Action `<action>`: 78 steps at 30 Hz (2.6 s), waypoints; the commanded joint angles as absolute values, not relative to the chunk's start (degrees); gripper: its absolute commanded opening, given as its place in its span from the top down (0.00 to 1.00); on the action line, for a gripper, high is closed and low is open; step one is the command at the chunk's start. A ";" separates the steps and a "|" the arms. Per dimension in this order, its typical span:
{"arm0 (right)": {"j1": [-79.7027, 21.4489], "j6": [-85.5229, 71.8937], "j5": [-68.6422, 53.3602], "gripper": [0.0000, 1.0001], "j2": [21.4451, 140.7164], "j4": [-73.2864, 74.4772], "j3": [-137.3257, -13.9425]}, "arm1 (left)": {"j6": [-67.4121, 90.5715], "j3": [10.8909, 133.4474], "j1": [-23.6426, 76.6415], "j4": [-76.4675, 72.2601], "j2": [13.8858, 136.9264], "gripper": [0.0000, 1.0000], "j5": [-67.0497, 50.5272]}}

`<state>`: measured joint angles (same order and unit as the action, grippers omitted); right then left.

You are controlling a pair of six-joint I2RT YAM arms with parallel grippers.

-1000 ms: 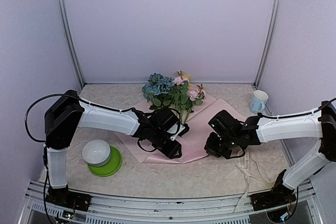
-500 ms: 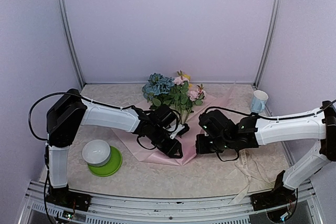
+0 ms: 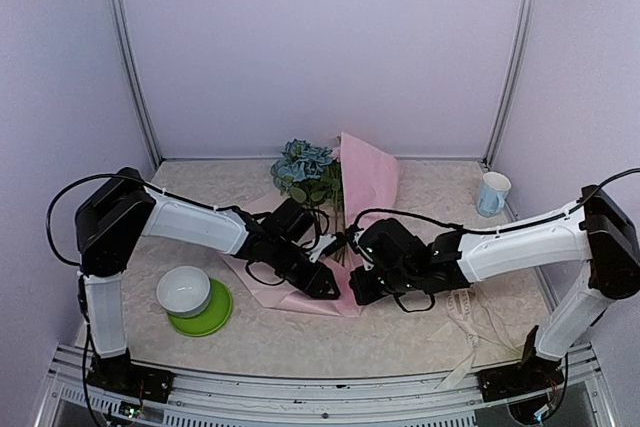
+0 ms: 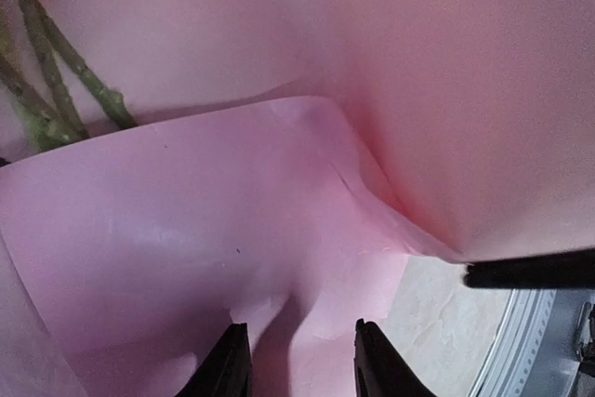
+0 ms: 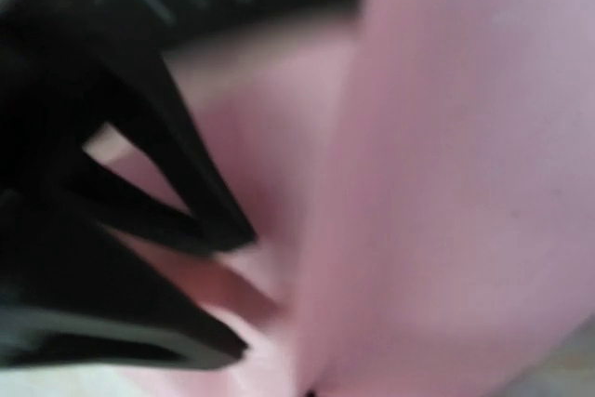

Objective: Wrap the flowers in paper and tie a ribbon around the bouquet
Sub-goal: Fold the one-fourth-folded wrapping paper at the center of the board.

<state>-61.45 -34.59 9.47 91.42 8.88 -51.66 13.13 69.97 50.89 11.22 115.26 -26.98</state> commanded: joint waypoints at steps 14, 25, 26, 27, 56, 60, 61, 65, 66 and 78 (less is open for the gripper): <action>-61.96 -31.50 9.80 1.00 95.68 10.10 -53.61 | 17.12 49.53 46.77 6.31 89.89 0.34 -22.28; -61.99 -30.33 9.97 1.00 95.93 11.74 -55.25 | 13.99 52.19 47.04 1.05 100.70 0.54 -30.58; -61.97 -30.22 10.06 1.00 95.71 11.83 -55.16 | 13.80 52.60 47.02 1.38 101.54 0.63 -31.21; -62.01 -30.17 10.10 1.00 95.57 11.92 -55.18 | 13.62 52.98 46.94 1.62 102.25 0.70 -31.72; -64.34 -17.61 4.97 1.00 106.55 15.54 -63.09 | 16.20 58.29 45.58 4.11 108.83 1.00 -20.17; -64.42 -17.97 4.71 1.00 107.24 13.99 -61.30 | 17.46 56.74 44.57 0.37 104.64 0.72 -18.21; -64.42 -18.01 4.68 1.00 107.49 13.82 -61.10 | 17.76 56.04 44.23 -0.66 103.15 0.64 -17.56; -64.42 -17.90 4.73 1.00 108.93 14.45 -61.35 | 17.99 52.49 42.77 -5.38 95.23 0.50 -15.94; -64.42 -17.99 4.56 1.00 109.05 14.36 -61.43 | 18.51 50.86 42.29 -6.66 93.27 0.46 -15.33; -64.45 -17.86 5.26 1.00 108.41 13.68 -61.50 | 30.07 48.06 39.14 -20.45 97.19 0.24 -21.71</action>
<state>-63.64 -17.93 6.39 107.35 12.43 -62.08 26.00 46.30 39.35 -18.20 91.96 -19.75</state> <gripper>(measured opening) 0.006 0.762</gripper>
